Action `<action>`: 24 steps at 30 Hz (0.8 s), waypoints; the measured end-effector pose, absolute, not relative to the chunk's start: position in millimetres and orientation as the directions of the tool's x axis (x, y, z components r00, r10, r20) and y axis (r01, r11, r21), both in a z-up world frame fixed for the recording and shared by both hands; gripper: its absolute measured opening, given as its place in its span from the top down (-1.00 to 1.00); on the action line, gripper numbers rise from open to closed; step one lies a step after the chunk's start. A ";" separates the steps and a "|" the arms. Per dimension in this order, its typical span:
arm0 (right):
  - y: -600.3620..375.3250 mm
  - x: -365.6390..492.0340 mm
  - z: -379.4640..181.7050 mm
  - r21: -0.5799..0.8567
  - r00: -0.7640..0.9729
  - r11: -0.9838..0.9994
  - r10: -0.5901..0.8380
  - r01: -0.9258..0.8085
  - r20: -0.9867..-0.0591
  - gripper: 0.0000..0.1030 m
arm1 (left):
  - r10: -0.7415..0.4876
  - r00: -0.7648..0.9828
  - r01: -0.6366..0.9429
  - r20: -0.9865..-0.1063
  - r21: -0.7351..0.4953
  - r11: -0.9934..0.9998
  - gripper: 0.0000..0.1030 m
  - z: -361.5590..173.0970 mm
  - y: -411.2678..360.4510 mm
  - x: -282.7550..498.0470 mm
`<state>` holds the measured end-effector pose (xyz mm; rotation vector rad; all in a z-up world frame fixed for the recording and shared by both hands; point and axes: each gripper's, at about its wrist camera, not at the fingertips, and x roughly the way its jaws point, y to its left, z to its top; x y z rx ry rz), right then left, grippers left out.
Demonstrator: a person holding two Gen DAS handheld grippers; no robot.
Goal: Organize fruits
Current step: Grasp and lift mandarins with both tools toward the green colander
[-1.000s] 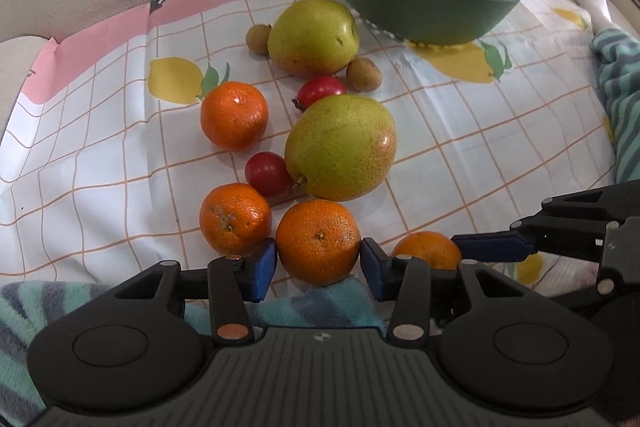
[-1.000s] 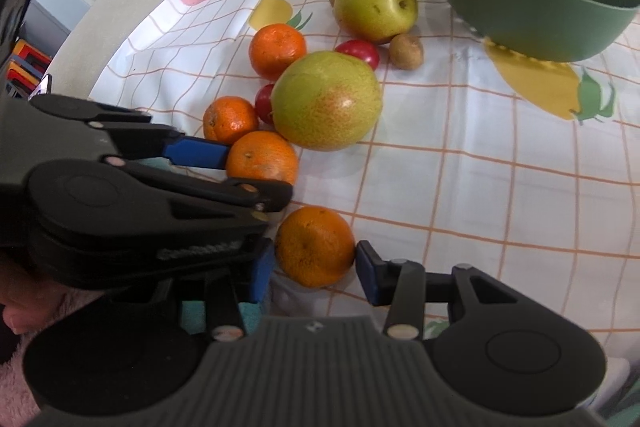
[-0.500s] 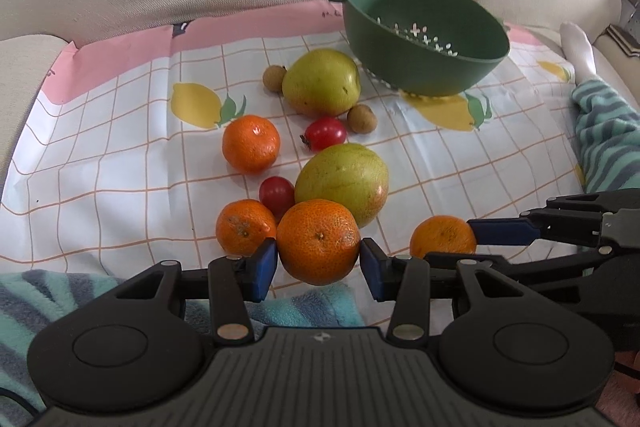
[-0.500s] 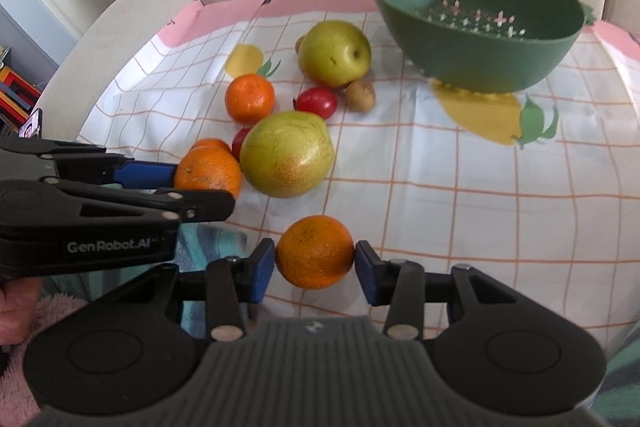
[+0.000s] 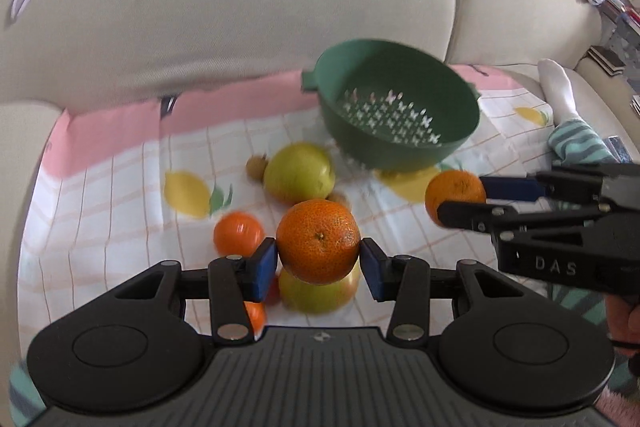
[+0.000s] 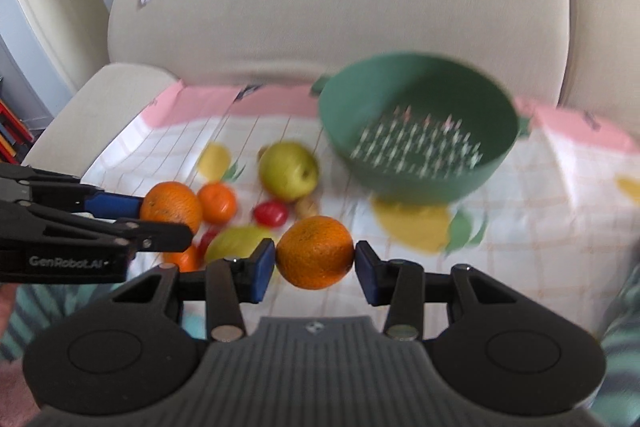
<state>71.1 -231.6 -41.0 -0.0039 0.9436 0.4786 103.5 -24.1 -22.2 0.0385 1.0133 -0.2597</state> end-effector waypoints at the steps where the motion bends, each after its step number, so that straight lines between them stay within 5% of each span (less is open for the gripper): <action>1: -233.6 76.2 -38.3 0.190 0.502 0.897 0.387 -0.399 -0.774 0.20 | -0.199 0.505 0.245 -0.840 -0.082 0.966 0.01 -20.5 -27.0 107.5; 11: -259.6 138.7 -27.5 0.118 0.564 0.917 0.332 -0.382 -0.756 0.20 | -0.237 0.522 0.356 -0.820 -0.043 0.934 0.01 -6.3 -60.3 155.7; 24: -265.4 216.3 -74.4 0.129 0.439 0.875 0.356 -0.467 -0.825 0.23 | -0.260 0.413 0.554 -0.873 0.014 0.833 0.01 -33.9 -113.6 229.8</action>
